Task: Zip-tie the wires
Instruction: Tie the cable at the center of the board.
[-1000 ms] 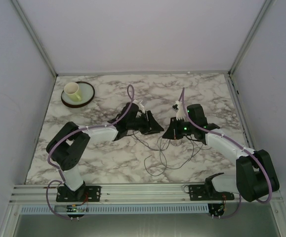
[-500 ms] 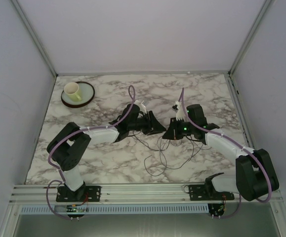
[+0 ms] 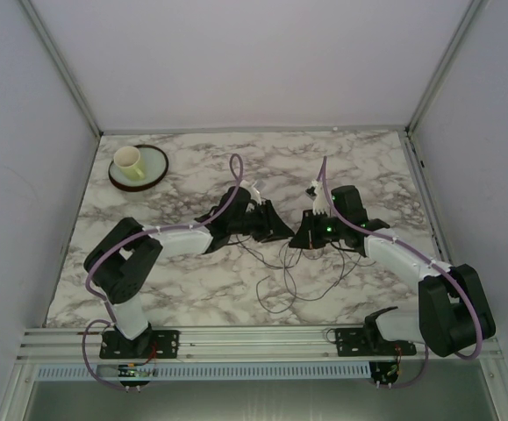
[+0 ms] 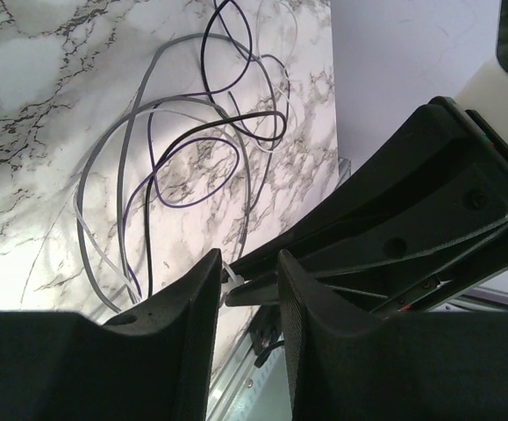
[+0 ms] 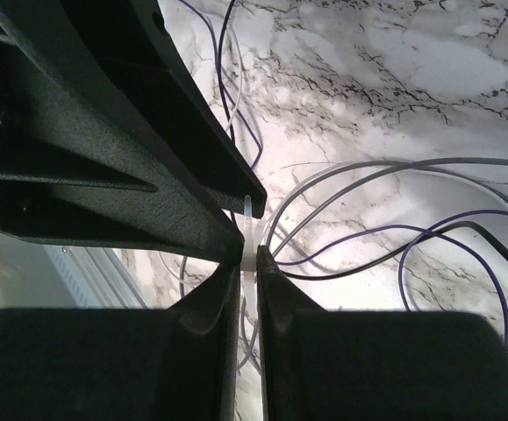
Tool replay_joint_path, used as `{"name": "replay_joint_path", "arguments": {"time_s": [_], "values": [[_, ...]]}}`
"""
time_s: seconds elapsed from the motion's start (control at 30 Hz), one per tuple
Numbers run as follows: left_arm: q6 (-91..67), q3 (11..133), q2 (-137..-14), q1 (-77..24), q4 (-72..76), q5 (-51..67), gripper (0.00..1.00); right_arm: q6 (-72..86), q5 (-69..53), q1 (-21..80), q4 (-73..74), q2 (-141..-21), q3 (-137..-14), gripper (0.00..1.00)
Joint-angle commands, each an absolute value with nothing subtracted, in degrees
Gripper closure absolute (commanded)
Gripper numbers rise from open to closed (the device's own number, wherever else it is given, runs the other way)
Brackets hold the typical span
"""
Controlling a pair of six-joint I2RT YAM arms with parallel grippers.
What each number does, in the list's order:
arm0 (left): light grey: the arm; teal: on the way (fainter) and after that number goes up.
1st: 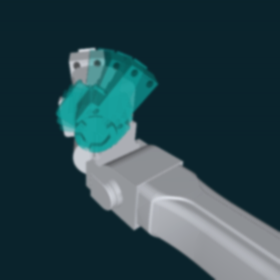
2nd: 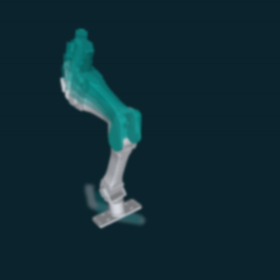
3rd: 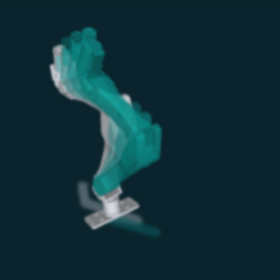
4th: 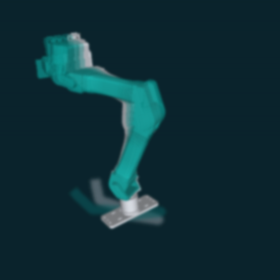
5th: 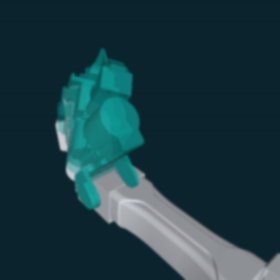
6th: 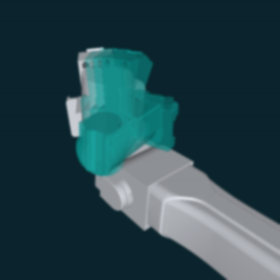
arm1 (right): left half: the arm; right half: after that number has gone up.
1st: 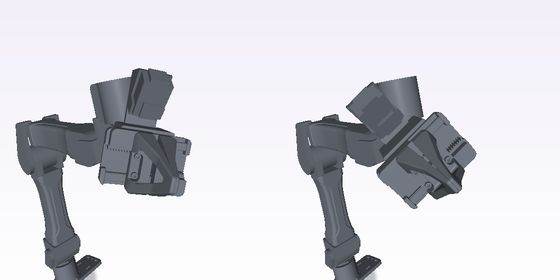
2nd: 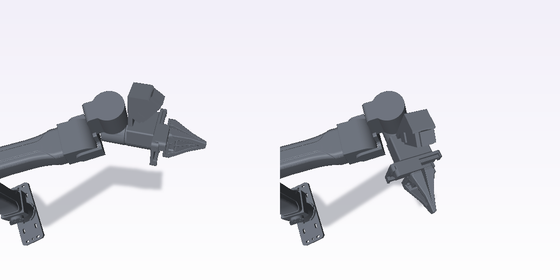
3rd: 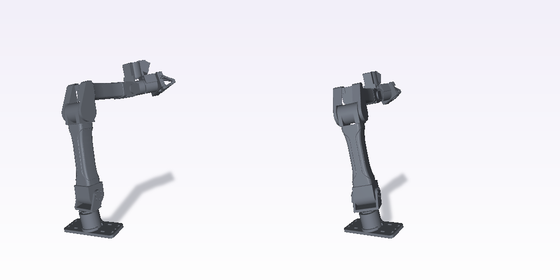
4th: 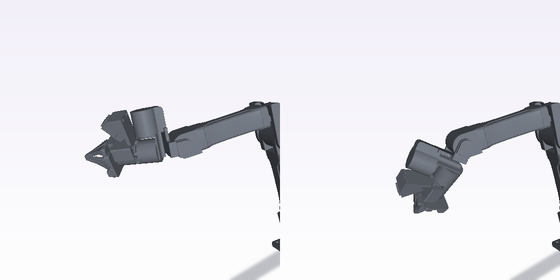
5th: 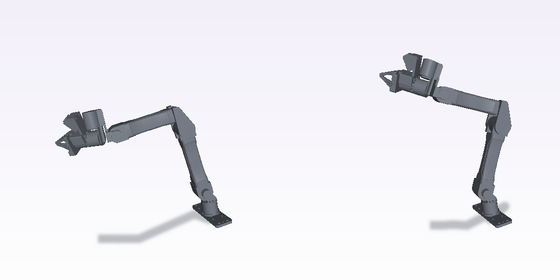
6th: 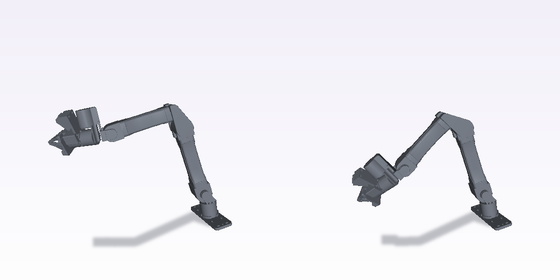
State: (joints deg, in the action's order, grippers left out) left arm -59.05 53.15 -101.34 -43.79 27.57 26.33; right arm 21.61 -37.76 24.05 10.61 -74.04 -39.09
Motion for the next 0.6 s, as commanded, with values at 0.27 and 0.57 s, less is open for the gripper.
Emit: {"name": "replay_joint_path", "arguments": {"time_s": [0.27,0.57], "values": [[-61.06,52.51,-103.55,-45.79,29.45,25.55,0.76,24.24,-35.87,24.91,7.14,-72.99,-39.53,1.0],[-64.43,52.33,-103.01,-46.1,31.55,22.44,0.79,27.83,-34.16,25.22,4.23,-72.39,-38.18,1.0]]}}
